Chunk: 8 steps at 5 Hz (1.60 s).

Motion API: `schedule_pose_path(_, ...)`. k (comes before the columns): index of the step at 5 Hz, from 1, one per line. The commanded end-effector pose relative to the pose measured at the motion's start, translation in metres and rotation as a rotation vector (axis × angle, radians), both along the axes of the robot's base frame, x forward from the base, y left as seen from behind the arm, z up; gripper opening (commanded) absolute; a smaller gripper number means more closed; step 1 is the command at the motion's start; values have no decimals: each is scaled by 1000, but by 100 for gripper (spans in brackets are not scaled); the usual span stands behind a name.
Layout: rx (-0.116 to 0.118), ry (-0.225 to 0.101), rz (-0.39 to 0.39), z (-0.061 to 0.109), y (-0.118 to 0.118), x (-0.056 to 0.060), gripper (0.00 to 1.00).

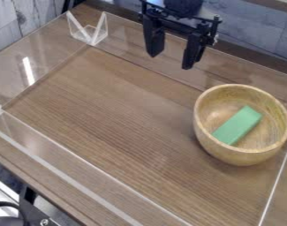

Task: Move green stick from inside the wooden bowl to the table next to it

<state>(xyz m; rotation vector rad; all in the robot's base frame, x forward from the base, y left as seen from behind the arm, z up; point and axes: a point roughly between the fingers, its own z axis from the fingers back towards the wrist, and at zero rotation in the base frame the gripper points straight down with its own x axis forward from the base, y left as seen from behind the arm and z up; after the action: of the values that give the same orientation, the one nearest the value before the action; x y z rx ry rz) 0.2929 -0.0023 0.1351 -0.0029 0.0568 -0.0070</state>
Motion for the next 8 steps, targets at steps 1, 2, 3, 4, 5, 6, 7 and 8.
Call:
schedule_pose_path(1, -6, 21, 2, -16, -3, 0, 100)
schedule_pose_path(2, -8, 17, -73, -30, -44, 6, 100)
schedule_pose_path(3, -4, 5, -132, -44, -88, 18, 100)
schedule_pose_path(4, 4, -5, -247, -48, -118, 23, 100)
schedule_pose_path(5, 19, -18, -299, -54, -123, 34, 100)
schedule_pose_path(6, 41, -14, -259, -65, -124, 34, 100)
schedule_pose_path(7, 63, -19, -218, -72, -124, 35, 100)
schedule_pose_path(8, 82, -35, -181, -74, -124, 35, 100)
